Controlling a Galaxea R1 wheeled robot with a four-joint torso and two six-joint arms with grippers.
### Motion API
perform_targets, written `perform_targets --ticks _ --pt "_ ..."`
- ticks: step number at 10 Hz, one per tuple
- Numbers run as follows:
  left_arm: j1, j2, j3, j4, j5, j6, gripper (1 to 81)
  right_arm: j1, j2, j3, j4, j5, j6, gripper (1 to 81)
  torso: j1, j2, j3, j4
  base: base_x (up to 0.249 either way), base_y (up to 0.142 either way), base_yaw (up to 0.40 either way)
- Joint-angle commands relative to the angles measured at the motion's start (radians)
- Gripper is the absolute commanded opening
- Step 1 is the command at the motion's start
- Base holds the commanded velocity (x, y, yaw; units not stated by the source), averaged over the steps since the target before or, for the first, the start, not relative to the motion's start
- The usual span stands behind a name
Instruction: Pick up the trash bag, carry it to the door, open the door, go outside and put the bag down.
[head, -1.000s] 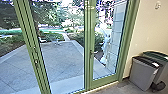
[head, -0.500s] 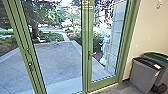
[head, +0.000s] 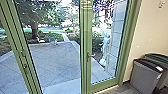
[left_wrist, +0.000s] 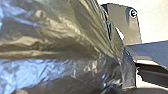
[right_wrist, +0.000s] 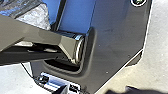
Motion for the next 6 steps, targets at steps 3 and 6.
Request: perform_targets --ticks 3,6 --pt "-0.046 0.0 0.005 0.009 0.073 0.011 1.0 0.043 0.003 0.003 -0.004 -0.055 0.001 81.1 0.0 0.0 0.0 0.0 0.149 0.0 0.0" --pt "-0.046 0.002 0.007 0.021 0.073 0.011 1.0 0.037 0.003 0.0 -0.001 -0.055 0.001 81.1 0.0 0.0 0.0 0.0 0.149 0.0 0.0"
